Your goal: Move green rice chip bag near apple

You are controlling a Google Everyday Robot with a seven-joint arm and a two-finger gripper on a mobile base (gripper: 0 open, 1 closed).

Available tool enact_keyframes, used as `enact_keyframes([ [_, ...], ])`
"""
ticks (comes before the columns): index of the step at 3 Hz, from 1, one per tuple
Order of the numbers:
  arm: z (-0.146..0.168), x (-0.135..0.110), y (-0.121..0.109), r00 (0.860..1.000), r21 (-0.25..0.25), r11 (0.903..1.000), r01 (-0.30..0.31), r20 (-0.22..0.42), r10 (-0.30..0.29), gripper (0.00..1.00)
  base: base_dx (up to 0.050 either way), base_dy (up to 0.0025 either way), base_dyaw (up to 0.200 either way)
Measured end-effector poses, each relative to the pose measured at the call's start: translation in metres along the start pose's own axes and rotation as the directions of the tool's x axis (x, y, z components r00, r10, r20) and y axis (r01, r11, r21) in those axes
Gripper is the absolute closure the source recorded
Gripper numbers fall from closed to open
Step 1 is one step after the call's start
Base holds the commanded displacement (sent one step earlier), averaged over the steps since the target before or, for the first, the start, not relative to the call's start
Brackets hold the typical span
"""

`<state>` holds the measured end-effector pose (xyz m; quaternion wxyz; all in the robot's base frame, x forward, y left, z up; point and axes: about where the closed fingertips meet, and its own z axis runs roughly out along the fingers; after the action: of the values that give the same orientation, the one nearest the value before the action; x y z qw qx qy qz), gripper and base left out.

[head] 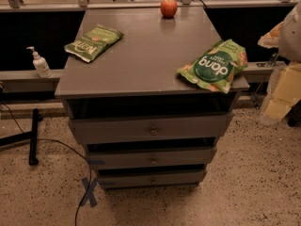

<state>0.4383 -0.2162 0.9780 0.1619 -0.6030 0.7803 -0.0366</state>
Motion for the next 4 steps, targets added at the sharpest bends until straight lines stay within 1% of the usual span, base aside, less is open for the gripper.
enact_keyframes([
  [1,-0.0001,-0.0001,-0.0001,1.000,0.001,1.0000,0.000,0.000,0.000,0.00,0.013,-0.00066,-0.085],
  [2,-0.0001,-0.0001,-0.0001,1.000,0.001,1.0000,0.000,0.000,0.000,0.00,0.023,0.00054,0.040],
  [3,-0.0001,-0.0001,-0.0001,1.000,0.001,1.0000,0.000,0.000,0.000,0.00,0.009,-0.00032,-0.092],
  [4,-0.0002,-0.0001,-0.0001,1.000,0.001,1.0000,0.000,0.000,0.000,0.00,0.000,0.00000,0.000],
])
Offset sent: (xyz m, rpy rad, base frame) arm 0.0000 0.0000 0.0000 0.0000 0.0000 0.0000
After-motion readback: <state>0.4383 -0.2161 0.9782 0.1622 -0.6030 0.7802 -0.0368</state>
